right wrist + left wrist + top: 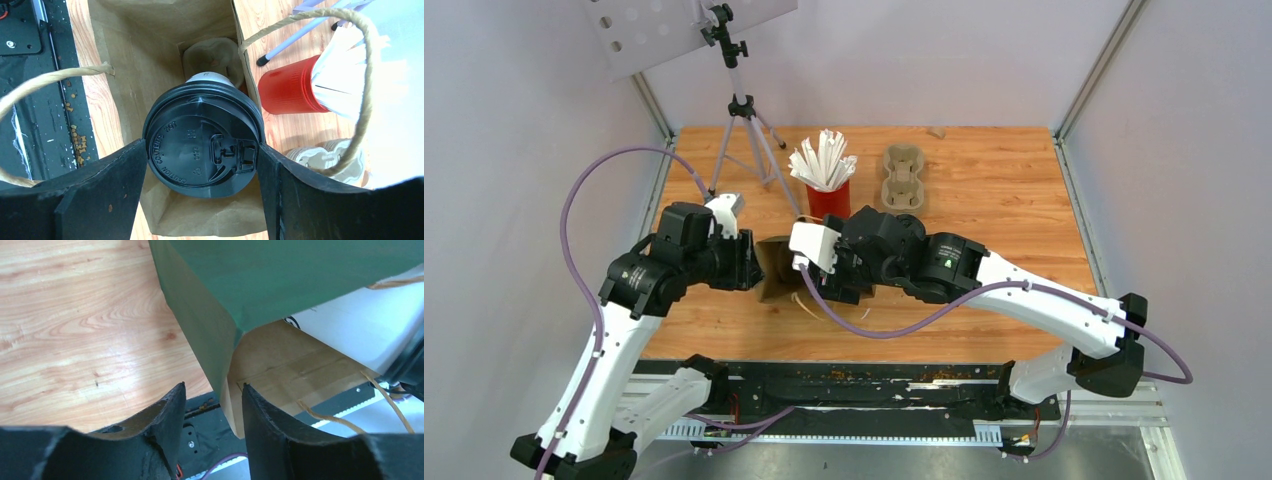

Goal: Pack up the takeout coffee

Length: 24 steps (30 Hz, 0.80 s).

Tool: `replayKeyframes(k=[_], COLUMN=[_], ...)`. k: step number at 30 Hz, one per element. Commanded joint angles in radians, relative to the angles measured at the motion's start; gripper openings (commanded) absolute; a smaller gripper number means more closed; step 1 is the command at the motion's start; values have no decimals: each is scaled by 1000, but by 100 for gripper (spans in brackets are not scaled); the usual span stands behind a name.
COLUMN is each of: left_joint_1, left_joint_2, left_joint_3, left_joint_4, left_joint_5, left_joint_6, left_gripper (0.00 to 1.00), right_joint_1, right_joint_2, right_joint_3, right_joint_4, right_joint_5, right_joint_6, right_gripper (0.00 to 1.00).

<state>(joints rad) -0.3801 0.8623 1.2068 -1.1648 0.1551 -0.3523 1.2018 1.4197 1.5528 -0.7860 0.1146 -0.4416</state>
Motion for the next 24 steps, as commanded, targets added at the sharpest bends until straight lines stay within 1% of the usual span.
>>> replayKeyframes(k=[1, 4, 6, 7, 8, 10, 12, 13, 19, 22, 24], left_joint_1=[1, 0, 1, 1, 1, 1, 1, 1, 1, 1, 1], left_joint_2=[-20, -35, -43, -47, -49, -46, -44, -45, -46, -47, -52], left_joint_3=[-17, -24, -30, -36, -41, -41, -35, -28, 15, -6, -27], left_joint_4=[112, 157, 173, 174, 172, 163, 164, 167, 186, 189, 183], left_joint_5=[-24, 13, 23, 13, 6, 24, 52, 58, 115, 137, 128], left_joint_6=[53, 79, 88, 90, 92, 105, 118, 123, 139, 141, 154], left_gripper=[49, 37, 26, 18, 14, 6, 2, 0, 0, 0, 0], right_joint_1=[6, 5, 8, 12, 17, 28, 45, 54, 116, 121, 121], right_joint_2=[-6, 8, 13, 13, 13, 16, 26, 34, 76, 90, 95], right_joint_3=[30, 67, 83, 84, 85, 92, 120, 137, 206, 220, 214], right_joint_4=[36, -12, -31, -37, -41, -59, -85, -99, -171, -172, -163], right_joint_5=[-23, -44, -53, -58, -63, -80, -90, -91, -77, -76, -71], right_joint_6=[-57, -55, -52, -51, -53, -56, -60, -60, -79, -83, -97], right_gripper=[63, 63, 63, 63, 63, 63, 62, 62, 62, 62, 61])
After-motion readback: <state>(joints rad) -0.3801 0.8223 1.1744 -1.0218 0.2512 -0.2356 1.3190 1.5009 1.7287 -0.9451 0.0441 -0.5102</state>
